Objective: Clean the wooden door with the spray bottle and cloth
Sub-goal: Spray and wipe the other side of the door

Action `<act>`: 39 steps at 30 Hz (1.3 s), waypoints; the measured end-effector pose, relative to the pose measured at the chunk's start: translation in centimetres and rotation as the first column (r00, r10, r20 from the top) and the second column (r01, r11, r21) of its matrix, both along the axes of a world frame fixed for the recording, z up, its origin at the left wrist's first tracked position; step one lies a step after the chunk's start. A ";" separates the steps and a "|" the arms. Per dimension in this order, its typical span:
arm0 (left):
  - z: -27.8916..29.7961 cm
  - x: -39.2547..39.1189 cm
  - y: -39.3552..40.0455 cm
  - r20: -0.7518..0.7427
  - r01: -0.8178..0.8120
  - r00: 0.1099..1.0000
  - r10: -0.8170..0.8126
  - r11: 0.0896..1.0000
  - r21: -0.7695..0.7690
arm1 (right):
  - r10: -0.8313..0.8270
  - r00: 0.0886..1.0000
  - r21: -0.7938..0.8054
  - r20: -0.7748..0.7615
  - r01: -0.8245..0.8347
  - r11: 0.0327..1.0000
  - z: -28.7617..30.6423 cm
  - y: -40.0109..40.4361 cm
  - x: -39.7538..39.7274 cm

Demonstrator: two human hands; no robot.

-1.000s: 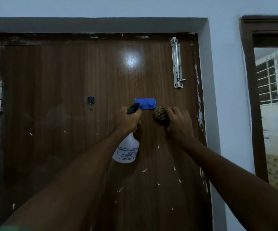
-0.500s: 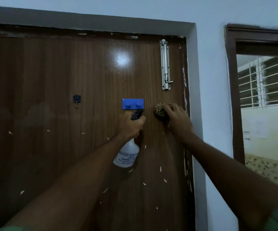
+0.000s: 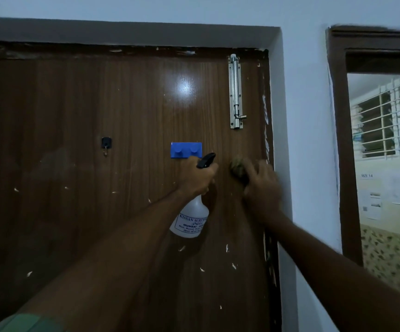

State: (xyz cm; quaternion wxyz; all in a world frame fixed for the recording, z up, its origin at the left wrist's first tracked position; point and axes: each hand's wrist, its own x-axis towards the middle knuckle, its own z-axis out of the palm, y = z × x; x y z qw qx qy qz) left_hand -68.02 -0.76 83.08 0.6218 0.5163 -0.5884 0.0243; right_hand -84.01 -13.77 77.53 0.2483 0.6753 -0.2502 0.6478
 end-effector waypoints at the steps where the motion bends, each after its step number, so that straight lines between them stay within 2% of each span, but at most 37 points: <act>1: 0.0 0.1 -0.1 0.011 -0.007 1.000 0.007 1.000 0.002 | 0.014 0.998 -0.058 -0.065 -0.017 0.998 -2.3 -0.1 0.2; 4: 0.1 0.1 -0.2 0.025 -0.024 0.999 0.023 1.000 0.001 | 0.022 0.976 -0.152 -0.216 -0.056 0.987 -4.2 -1.0 0.2; 9: -0.4 0.0 0.1 0.041 -0.033 0.999 0.035 0.998 -0.049 | 0.058 0.994 -0.133 -0.090 -0.070 0.989 4.9 0.2 2.7; 13: -0.6 1.1 0.4 0.059 -0.082 0.994 0.087 0.993 -0.086 | -0.001 0.993 -0.118 -0.117 -0.013 0.993 9.4 1.7 5.4; 16: -0.5 1.9 0.5 0.013 -0.085 0.996 0.087 0.993 -0.087 | 0.006 0.990 -0.159 -0.139 -0.029 0.987 6.3 1.5 5.4; 19: -0.5 2.0 0.8 0.012 -0.100 0.995 0.101 0.993 -0.068 | -0.079 0.943 -0.289 -0.322 -0.019 0.957 2.1 0.7 4.2; 21: -0.4 1.9 0.9 0.006 -0.096 0.995 0.096 0.994 -0.052 | -0.159 0.905 -0.371 -0.395 0.001 0.929 2.9 0.2 3.2; 23: -0.1 1.8 1.1 -0.011 -0.096 0.995 0.095 0.994 -0.048 | -0.193 0.907 -0.369 -0.374 0.046 0.928 6.0 0.3 3.2; 26: 0.1 1.6 1.3 -0.020 -0.108 0.994 0.107 0.993 -0.041 | -0.140 0.963 -0.205 -0.229 0.093 0.974 9.5 1.4 4.0; 28: 0.0 1.6 1.6 -0.010 -0.106 0.994 0.106 0.993 -0.045 | -0.042 0.986 -0.149 -0.164 0.018 0.989 8.2 2.0 4.7; 29: -0.3 1.6 1.7 -0.012 -0.102 0.995 0.102 0.994 -0.045 | -0.007 0.984 -0.156 -0.180 -0.022 0.987 6.6 2.0 4.9; 32: -1.1 1.9 1.9 -0.010 -0.093 0.996 0.093 0.996 -0.012 | -0.048 0.916 -0.309 -0.399 -0.085 0.947 1.8 0.7 3.8; 34: -1.4 1.9 1.7 -0.012 -0.103 0.995 0.103 0.994 0.041 | -0.101 0.865 -0.362 -0.492 -0.098 0.927 1.8 -0.5 2.1; 36: -0.8 1.3 1.5 0.000 -0.115 0.993 0.115 0.991 0.070 | -0.061 0.914 -0.291 -0.402 -0.064 0.954 4.4 -1.3 1.0; 39: 0.9 0.1 0.8 -0.026 -0.119 0.992 0.120 0.992 0.047 | 0.030 0.996 -0.093 -0.086 -0.038 0.995 8.9 -0.9 0.1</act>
